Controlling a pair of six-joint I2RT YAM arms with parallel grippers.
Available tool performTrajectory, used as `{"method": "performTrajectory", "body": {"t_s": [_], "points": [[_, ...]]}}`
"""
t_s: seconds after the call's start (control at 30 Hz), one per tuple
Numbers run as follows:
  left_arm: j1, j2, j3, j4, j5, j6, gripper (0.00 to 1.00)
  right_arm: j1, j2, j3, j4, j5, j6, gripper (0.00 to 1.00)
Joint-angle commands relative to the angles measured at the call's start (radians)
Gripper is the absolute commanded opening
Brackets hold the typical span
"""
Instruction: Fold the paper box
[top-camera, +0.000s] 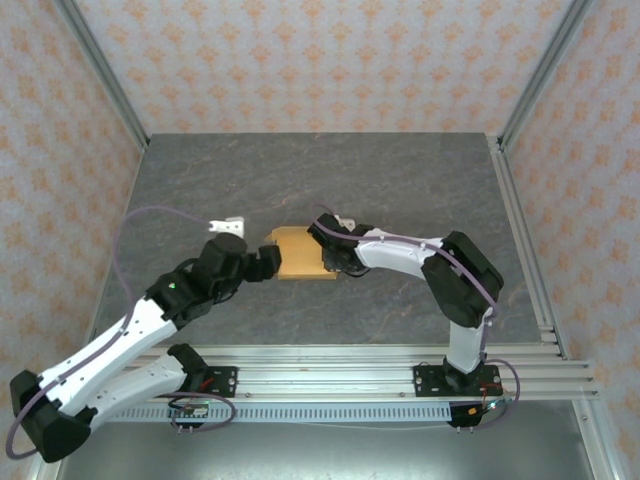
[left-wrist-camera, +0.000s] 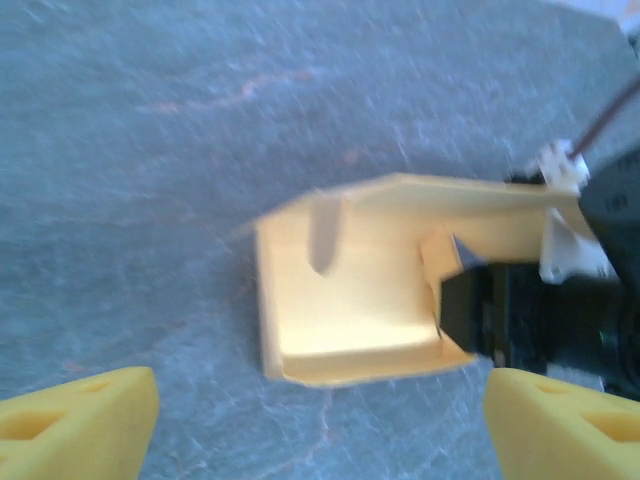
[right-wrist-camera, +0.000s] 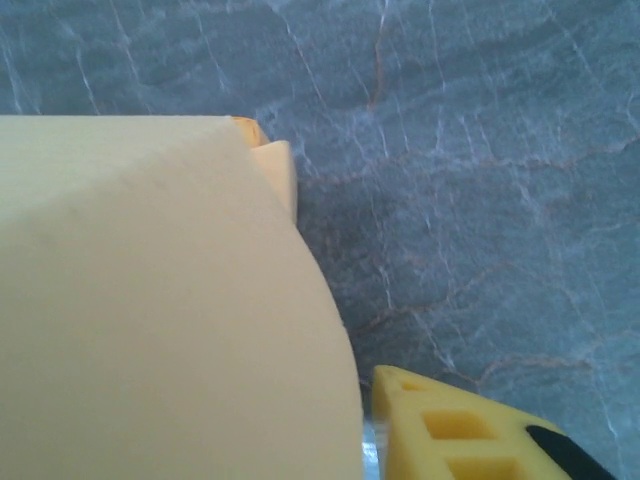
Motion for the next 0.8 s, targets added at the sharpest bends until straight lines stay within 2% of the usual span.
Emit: {"method": "performTrajectory", "body": {"t_s": [0.0, 0.2, 0.3, 0.37, 0.5, 0.77], "points": [[0.065, 0.009, 0.038, -0.073, -0.033, 0.063, 0.83, 0.008, -0.041, -0.021, -0.073, -0.014, -0.041, 0.39], [0.167, 0.067, 0.087, -0.012, 0.065, 0.089, 0.82, 0.008, -0.096, -0.027, -0.049, -0.064, -0.074, 0.55], [0.207, 0.111, 0.106, 0.012, 0.086, 0.092, 0.76, 0.008, -0.135, -0.023, -0.046, -0.088, -0.087, 0.60], [0.232, 0.141, 0.115, 0.019, 0.081, 0.088, 0.69, 0.008, -0.162, -0.022, -0.054, -0.102, -0.093, 0.61], [0.294, 0.203, 0.125, 0.050, 0.108, 0.093, 0.61, 0.008, -0.220, -0.036, -0.059, -0.113, -0.107, 0.64], [0.303, 0.218, 0.104, 0.099, 0.173, 0.086, 0.60, 0.007, -0.209, -0.108, 0.022, -0.086, -0.094, 0.64]]}}
